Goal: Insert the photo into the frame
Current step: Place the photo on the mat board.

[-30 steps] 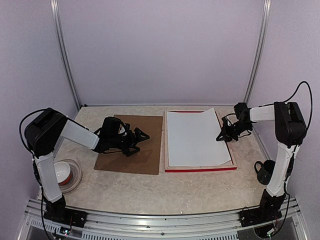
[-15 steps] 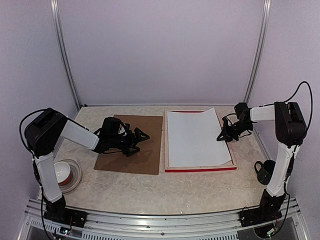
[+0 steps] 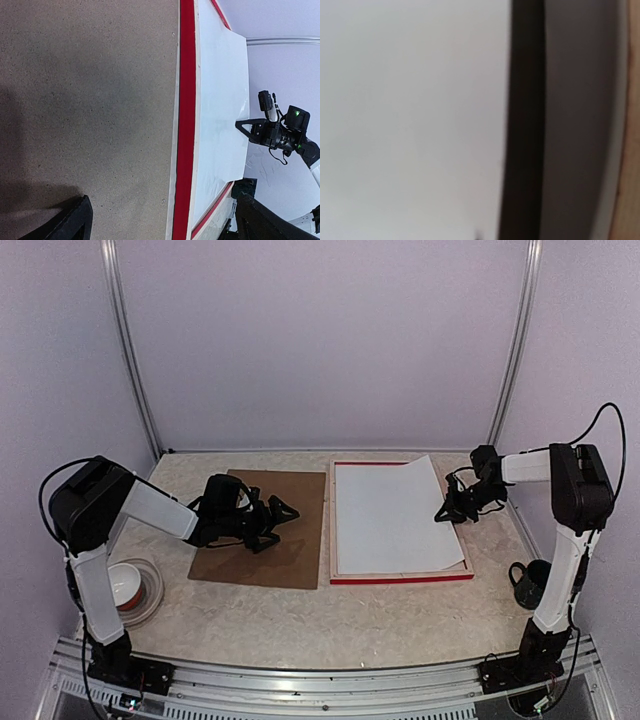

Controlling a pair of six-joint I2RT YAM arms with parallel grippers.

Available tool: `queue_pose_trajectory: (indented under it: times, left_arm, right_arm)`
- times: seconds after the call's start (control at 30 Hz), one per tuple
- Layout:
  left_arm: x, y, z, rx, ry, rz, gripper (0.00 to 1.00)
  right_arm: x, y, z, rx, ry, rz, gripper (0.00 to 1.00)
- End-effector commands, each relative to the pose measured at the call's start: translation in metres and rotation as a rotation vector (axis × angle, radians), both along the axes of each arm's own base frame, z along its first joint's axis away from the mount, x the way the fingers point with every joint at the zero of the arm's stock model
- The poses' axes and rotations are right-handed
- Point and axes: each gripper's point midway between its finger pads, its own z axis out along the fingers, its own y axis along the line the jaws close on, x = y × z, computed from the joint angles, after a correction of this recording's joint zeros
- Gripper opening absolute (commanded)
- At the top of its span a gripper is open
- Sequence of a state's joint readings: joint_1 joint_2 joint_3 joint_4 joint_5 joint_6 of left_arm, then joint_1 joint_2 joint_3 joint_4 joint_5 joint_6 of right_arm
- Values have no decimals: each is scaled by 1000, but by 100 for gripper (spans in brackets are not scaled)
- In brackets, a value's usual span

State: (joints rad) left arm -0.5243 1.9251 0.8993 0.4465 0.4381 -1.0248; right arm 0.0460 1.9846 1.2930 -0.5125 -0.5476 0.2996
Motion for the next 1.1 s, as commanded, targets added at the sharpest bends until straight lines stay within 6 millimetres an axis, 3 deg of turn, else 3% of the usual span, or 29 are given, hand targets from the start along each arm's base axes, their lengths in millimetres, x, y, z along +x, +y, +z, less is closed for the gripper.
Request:
queue_pose_trajectory:
  times: [0.0, 0.1, 0.6, 0.9, 1.07]
  left_arm:
    - [-13, 23, -42, 107, 114, 49, 99]
    - [-13, 23, -42, 106, 115, 49, 99]
    - [-12, 20, -42, 103, 116, 50, 99]
    - [-12, 18, -42, 99, 115, 50, 99]
    - [-12, 17, -40, 99, 112, 48, 99]
  right_arm:
    - [4, -5, 16, 4, -43, -2, 7]
    - [4, -5, 17, 4, -44, -1, 18]
    - [5, 0, 32, -56, -69, 8, 39]
    - [6, -16, 57, -209, -106, -31, 48]
    - [4, -17, 58, -229, -110, -31, 55]
